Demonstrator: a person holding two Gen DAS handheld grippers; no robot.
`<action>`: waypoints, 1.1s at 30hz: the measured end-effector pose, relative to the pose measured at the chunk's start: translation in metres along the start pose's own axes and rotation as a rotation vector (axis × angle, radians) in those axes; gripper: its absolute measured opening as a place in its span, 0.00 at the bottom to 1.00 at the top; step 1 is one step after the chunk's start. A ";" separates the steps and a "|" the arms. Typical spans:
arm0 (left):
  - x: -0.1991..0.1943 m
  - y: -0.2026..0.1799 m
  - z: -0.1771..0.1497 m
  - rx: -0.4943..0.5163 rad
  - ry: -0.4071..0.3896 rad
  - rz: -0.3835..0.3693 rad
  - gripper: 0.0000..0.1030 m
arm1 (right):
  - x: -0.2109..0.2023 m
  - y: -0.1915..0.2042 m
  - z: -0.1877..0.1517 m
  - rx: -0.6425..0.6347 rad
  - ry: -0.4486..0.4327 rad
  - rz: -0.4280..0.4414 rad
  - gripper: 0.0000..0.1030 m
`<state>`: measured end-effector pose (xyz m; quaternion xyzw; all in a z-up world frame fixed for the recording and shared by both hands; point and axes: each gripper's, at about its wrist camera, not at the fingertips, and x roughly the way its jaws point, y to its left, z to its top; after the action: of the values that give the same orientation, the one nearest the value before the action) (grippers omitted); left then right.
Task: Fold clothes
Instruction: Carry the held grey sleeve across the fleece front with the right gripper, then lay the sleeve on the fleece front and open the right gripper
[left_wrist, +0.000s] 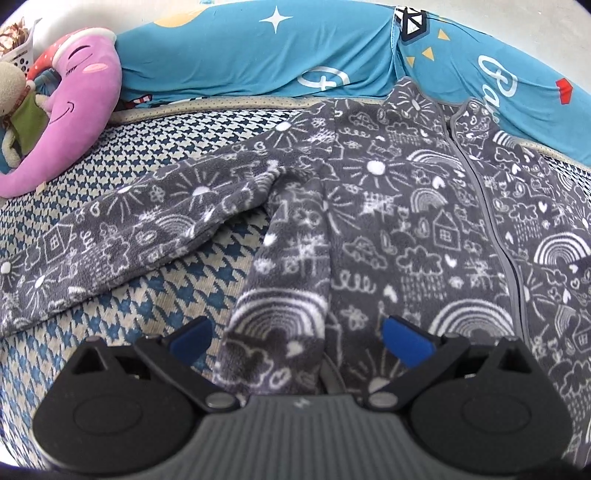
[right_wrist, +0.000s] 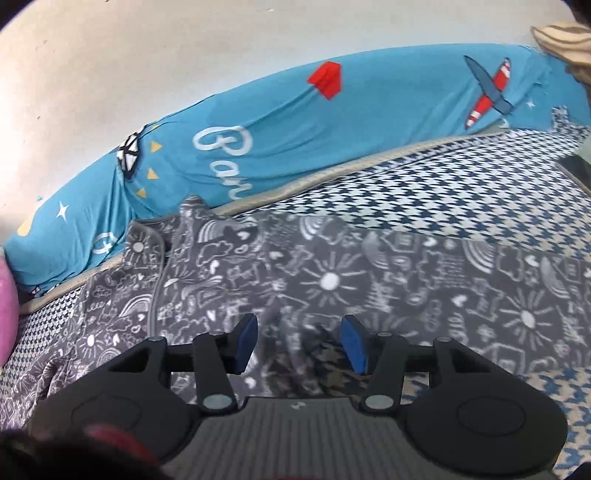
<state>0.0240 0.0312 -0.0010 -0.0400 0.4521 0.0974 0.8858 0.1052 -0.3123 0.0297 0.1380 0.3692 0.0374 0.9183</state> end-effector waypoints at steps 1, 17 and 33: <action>-0.001 0.000 0.000 0.001 -0.002 0.002 1.00 | 0.003 0.003 0.000 -0.004 0.002 0.009 0.49; 0.003 -0.016 0.007 -0.006 0.007 -0.033 1.00 | 0.057 0.026 -0.015 -0.054 0.103 -0.036 0.56; 0.008 -0.029 0.020 -0.025 0.003 -0.047 1.00 | 0.048 0.029 0.004 -0.087 -0.004 -0.018 0.62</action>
<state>0.0512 0.0069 0.0037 -0.0620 0.4512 0.0820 0.8865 0.1432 -0.2777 0.0087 0.0948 0.3668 0.0447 0.9244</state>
